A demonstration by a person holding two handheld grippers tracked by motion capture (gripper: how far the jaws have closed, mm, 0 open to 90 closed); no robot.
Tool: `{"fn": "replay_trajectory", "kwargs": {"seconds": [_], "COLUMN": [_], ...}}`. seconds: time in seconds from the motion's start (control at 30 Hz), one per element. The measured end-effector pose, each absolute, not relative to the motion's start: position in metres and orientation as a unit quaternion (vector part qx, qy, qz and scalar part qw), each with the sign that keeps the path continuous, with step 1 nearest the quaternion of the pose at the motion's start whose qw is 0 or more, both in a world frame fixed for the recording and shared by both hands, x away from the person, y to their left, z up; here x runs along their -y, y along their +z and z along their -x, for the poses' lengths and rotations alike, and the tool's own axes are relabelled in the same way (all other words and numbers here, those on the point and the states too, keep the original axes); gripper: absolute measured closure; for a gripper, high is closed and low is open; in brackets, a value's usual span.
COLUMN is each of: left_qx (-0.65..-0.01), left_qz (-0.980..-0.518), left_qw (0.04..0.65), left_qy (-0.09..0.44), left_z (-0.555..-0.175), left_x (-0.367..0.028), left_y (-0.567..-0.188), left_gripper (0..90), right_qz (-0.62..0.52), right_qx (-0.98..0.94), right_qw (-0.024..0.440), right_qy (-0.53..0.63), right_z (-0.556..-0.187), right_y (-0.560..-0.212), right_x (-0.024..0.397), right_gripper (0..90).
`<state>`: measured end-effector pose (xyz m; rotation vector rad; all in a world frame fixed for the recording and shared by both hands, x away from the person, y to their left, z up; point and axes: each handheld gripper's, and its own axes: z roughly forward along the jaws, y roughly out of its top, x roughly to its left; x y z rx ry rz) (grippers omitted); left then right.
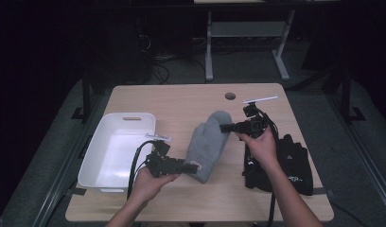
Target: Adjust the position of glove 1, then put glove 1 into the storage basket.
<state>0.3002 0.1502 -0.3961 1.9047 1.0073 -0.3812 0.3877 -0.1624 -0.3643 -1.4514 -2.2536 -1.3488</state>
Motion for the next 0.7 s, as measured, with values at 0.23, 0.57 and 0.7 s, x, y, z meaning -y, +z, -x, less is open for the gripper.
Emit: {"fn": "replay_trajectory", "kwargs": {"seconds": [0.23,0.57,0.7], "left_qx": [-0.409,-0.411,-0.410], "left_qz": [-0.774,-0.774,-0.775], "left_qw": [0.459,0.461,0.462], "left_qy": [-0.150,-0.139,-0.134], "left_z": [-0.300,-0.299,-0.297], "left_x": [-0.156,-0.165,-0.170], "left_y": [-0.392,-0.383,-0.378], "left_gripper": [43.9,43.9,43.9], "right_qz": [0.479,0.475,0.472], "right_qx": [0.747,0.741,0.741], "right_qw": [0.085,0.093,0.096], "right_qy": [-0.454,-0.464,-0.468], "right_z": [-0.390,-0.392,-0.392], "right_y": [-0.359,-0.348,-0.345], "right_x": [0.159,0.150,0.145], "right_gripper": [76.4,76.4,76.4]}}
